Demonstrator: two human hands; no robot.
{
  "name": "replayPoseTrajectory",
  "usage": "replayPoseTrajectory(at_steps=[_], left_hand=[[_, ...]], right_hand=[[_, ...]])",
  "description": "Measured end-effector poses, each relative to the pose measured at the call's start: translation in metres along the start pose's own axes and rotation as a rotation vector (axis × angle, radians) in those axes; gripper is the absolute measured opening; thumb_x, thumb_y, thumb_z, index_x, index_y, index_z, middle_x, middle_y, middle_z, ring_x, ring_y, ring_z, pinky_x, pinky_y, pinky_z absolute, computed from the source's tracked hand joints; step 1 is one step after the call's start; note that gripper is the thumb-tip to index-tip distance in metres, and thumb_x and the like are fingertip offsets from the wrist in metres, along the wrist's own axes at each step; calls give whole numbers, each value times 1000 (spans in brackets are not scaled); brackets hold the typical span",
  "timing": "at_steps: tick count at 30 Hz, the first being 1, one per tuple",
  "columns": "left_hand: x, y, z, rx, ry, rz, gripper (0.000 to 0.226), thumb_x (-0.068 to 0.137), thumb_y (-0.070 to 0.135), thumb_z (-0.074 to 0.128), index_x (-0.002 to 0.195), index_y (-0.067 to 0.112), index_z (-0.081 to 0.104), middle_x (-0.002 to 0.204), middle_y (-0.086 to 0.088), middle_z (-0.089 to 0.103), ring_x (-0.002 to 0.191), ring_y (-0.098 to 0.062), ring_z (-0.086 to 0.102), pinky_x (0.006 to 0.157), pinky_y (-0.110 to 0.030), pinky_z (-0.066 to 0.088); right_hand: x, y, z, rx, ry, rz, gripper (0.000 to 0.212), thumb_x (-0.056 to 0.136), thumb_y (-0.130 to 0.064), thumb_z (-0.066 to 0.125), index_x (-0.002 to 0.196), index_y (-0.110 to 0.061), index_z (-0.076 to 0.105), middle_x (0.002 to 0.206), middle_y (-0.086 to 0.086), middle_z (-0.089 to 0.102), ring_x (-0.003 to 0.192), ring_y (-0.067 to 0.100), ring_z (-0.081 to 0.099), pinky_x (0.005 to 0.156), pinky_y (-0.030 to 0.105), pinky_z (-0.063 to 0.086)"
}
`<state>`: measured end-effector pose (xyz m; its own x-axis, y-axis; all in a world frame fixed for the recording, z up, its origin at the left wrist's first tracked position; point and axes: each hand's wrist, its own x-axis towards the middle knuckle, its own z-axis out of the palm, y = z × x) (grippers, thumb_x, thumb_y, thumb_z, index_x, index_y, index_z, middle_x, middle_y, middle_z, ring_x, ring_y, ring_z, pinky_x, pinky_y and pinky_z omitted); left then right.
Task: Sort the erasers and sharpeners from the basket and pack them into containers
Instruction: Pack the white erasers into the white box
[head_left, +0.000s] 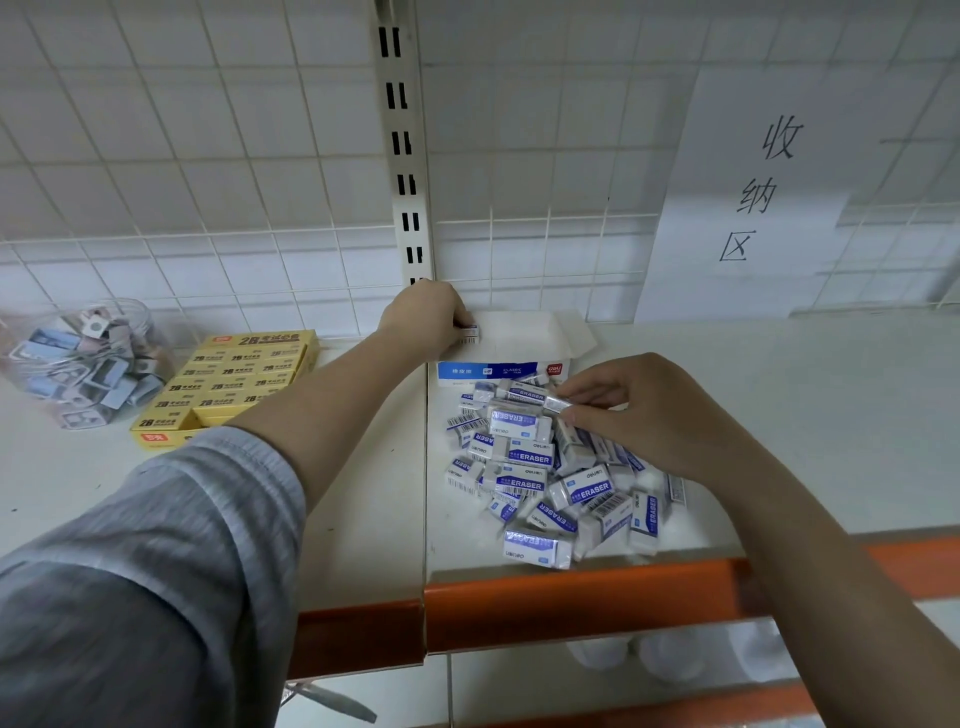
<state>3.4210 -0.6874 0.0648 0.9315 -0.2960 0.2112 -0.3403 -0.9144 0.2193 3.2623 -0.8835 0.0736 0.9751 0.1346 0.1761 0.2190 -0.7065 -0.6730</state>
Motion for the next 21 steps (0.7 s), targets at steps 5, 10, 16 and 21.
replayPoseTrajectory(at_steps=[5,10,16,21], left_hand=[[-9,5,-7,-111,8,-34,24,89,9,55,104,16,72,108,0,69,93,-19,61,74,-27,49],[-49,26,-37,-337,59,77,18,90,15,58,100,13,73,101,3,70,88,-9,62,80,-20,49],[-115,46,-57,-491,5,163,13,87,23,64,97,27,72,81,28,60,70,20,53,64,3,36],[-141,48,-41,-469,-34,151,23,83,35,66,104,28,71,92,21,64,83,11,57,75,-5,41]], right_hand=[[-6,0,-1,54,57,0,19,80,-16,73,92,-30,71,78,-24,63,73,-14,60,63,-5,38],[-18,-2,-7,160,185,-22,18,79,-16,74,84,-33,70,76,-22,70,77,-8,63,65,-1,41],[-30,-10,-14,233,299,-48,21,79,-18,73,80,-38,68,80,-30,67,77,-10,64,65,1,43],[-40,-14,-15,260,345,-72,20,79,-20,73,83,-39,68,81,-30,67,77,-10,64,65,2,44]])
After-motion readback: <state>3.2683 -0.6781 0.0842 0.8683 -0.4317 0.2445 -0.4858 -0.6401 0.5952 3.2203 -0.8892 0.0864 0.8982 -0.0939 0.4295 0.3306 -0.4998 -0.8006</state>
